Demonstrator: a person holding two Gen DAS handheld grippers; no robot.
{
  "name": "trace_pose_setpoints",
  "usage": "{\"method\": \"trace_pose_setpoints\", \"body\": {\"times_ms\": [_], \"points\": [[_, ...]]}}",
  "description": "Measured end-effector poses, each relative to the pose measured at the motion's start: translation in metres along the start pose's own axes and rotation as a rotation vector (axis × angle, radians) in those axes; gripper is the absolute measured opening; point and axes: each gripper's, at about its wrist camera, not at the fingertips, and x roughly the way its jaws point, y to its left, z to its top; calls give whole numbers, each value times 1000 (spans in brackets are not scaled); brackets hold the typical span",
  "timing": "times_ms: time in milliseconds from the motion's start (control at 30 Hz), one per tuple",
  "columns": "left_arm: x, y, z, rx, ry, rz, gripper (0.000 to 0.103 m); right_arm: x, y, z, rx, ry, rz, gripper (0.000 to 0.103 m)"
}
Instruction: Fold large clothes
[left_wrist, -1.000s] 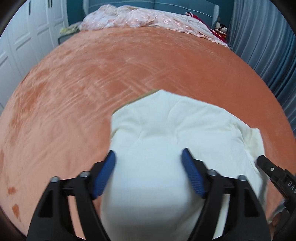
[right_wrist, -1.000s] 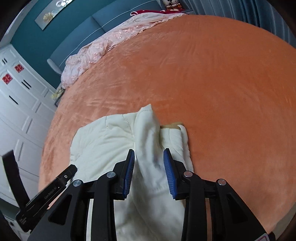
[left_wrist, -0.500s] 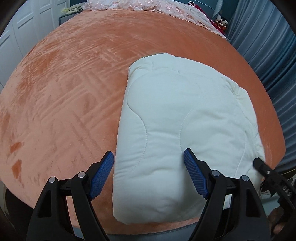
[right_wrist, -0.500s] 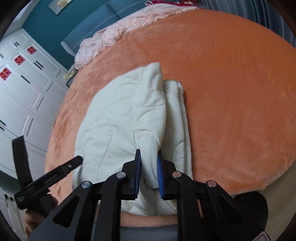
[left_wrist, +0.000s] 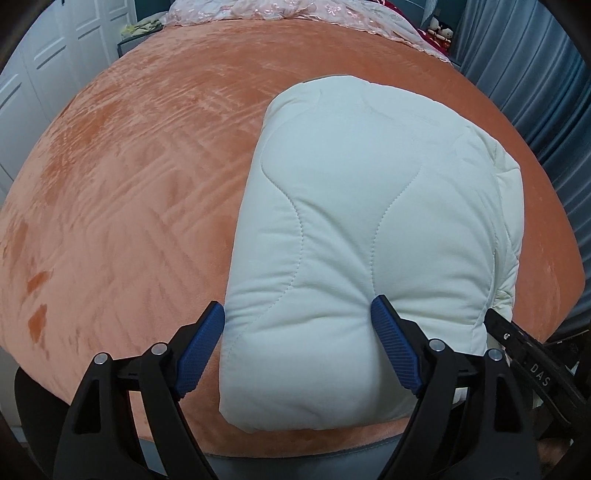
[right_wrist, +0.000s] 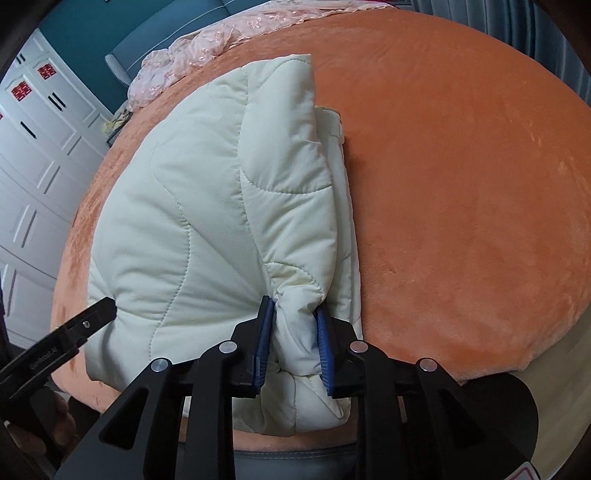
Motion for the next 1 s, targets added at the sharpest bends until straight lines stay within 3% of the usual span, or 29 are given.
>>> {"method": "trace_pose_setpoints", "body": {"times_ms": [100,167,267,500,600,733,867,933,1000], "points": [[-2,9,5,-32,17,-46,82,-21,-7,6,69,-19,73,29],[-4,22,12,-94,35,-152,87,-42,-16,12,115,-72,130,29],[-1,47,24,-230,46,-287,92,-49,-39,28,225,-99,205,40],[38,60,36,-329,121,-380,98,19,-73,45,426,76,297,43],[50,56,35,-368,144,-435,98,44,-65,43,449,126,346,56],[57,46,39,-368,138,-416,98,70,-56,39,479,153,374,60],[62,35,45,-353,127,-385,98,82,-51,42,488,145,387,57],[58,28,49,-324,113,-361,98,81,-45,47,459,144,370,38],[48,20,52,-282,86,-336,91,71,-37,52,404,120,330,28]]}}
